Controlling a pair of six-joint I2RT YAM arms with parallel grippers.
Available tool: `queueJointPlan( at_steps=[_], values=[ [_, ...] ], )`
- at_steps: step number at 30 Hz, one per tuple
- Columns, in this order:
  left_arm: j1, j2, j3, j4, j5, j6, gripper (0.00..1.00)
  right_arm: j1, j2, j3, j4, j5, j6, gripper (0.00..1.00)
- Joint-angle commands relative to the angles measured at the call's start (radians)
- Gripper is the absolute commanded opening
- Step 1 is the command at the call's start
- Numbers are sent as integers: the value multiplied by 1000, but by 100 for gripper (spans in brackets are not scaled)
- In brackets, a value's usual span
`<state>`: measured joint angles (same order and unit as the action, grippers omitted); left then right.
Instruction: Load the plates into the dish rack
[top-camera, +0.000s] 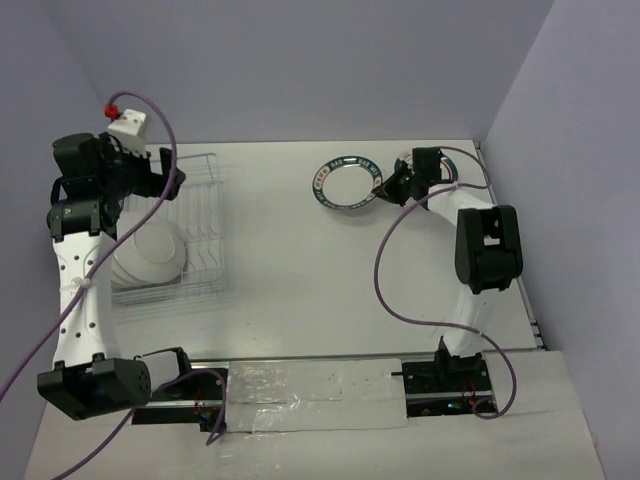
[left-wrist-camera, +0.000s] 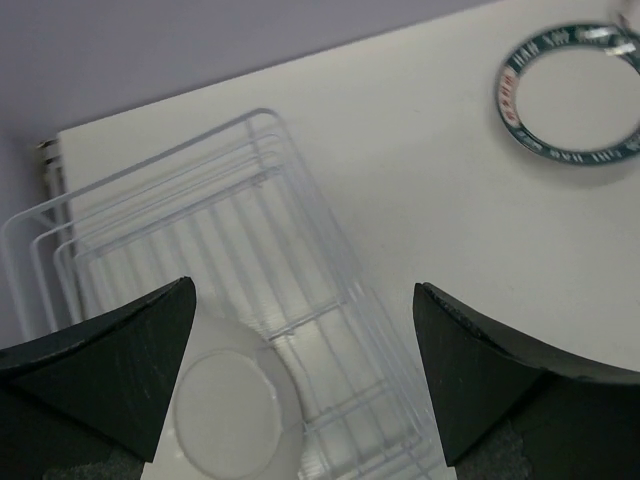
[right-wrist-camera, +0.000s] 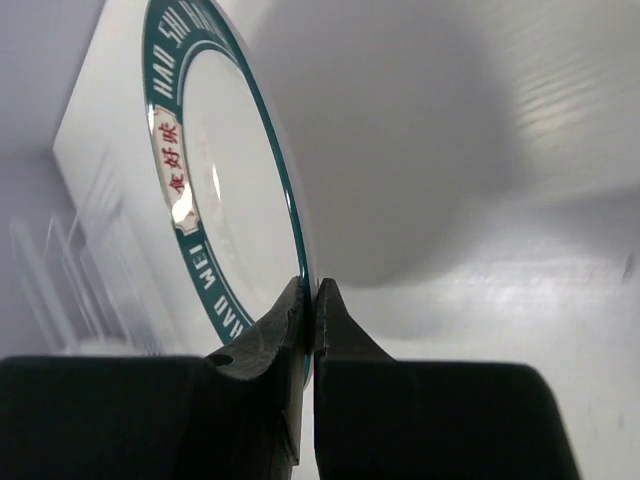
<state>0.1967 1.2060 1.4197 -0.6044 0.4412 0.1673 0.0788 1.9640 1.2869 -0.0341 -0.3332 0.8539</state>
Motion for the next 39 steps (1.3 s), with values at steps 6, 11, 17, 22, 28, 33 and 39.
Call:
queueJointPlan(
  at_steps=[6,11,17,22,28,33,39],
  values=[
    [-386,-112,-64,-193,48,308,99,76,-341,-29,-167,-229,-317,0],
    [-727,-134,-166,-167,-192,339,97,114,-433,-98,-149,-325,-292,0],
    [-936,-72,-177,-170,-332,397,95,168,-448,-136,-105,-447,-247,0],
    [-1120,-68,-260,-140,-490,511,94,191,-392,-112,-131,-549,-243,0],
    [-1226,-68,-399,-11,-643,630,94,202,-337,-77,-199,-619,-282,0],
    [-1238,-63,-493,169,-766,718,87,213,-318,-69,-262,-668,-315,0],
    [-1249,-92,-583,317,-820,811,63,233,-292,-35,-354,-704,-378,0]
  ],
)
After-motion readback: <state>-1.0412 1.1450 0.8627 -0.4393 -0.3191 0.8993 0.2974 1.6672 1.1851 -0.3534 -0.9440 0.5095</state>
